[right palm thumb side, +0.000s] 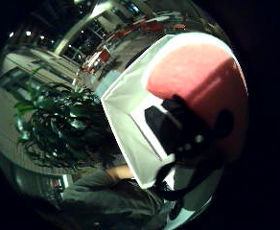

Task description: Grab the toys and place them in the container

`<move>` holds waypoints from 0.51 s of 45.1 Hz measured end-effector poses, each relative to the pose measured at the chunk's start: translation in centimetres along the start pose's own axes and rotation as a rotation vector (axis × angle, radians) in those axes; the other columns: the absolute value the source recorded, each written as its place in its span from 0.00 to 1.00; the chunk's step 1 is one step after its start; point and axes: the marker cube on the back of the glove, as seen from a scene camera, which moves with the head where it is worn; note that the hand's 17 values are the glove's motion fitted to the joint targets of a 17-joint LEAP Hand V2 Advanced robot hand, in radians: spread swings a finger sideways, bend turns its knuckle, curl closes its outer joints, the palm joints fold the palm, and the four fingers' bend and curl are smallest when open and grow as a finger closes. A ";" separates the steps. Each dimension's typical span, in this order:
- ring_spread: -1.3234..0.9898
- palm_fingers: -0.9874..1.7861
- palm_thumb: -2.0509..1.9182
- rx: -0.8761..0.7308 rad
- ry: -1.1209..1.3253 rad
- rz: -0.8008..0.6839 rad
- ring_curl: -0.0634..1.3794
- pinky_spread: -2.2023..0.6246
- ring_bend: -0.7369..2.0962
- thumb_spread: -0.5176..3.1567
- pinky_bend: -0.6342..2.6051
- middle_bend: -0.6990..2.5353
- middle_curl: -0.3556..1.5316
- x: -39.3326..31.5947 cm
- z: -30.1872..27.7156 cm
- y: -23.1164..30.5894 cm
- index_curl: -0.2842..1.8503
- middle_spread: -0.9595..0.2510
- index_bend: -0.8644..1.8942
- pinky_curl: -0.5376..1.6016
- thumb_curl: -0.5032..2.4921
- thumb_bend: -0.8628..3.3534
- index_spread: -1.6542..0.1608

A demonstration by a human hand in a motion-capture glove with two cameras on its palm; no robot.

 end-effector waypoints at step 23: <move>0.44 0.42 0.50 -0.194 -0.058 0.789 0.31 0.71 0.59 0.46 0.53 0.36 0.41 19.3 11.7 12.8 0.24 0.65 0.40 0.43 0.22 0.19 0.74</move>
